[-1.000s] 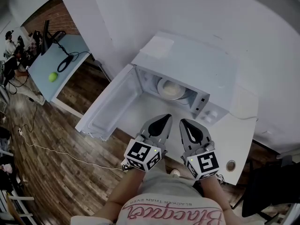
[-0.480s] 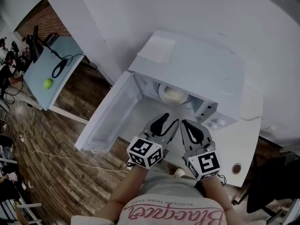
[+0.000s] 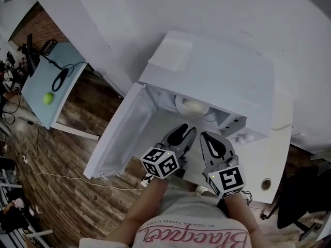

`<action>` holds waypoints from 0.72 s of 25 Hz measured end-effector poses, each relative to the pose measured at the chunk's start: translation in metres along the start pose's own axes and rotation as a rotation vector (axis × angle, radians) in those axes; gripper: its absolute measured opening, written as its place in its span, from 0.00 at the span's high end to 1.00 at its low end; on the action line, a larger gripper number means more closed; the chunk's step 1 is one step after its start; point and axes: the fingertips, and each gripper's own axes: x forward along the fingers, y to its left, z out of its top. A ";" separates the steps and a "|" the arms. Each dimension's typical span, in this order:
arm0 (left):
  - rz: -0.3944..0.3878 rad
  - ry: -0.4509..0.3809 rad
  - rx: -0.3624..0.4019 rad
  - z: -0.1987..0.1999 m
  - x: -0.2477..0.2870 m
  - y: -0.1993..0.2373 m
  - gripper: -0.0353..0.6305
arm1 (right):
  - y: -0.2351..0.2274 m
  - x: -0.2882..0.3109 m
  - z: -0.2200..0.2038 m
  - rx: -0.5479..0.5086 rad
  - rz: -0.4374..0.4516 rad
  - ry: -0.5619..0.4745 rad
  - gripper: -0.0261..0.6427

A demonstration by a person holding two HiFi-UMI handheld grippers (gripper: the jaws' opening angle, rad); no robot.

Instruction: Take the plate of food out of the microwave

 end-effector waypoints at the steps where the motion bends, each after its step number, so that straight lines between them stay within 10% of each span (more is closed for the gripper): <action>1: 0.006 0.008 -0.042 -0.003 0.003 0.006 0.70 | -0.001 0.002 -0.002 0.001 -0.006 0.006 0.94; 18: 0.092 0.039 -0.498 -0.031 0.042 0.083 0.75 | -0.015 0.031 -0.031 0.023 -0.062 0.101 0.94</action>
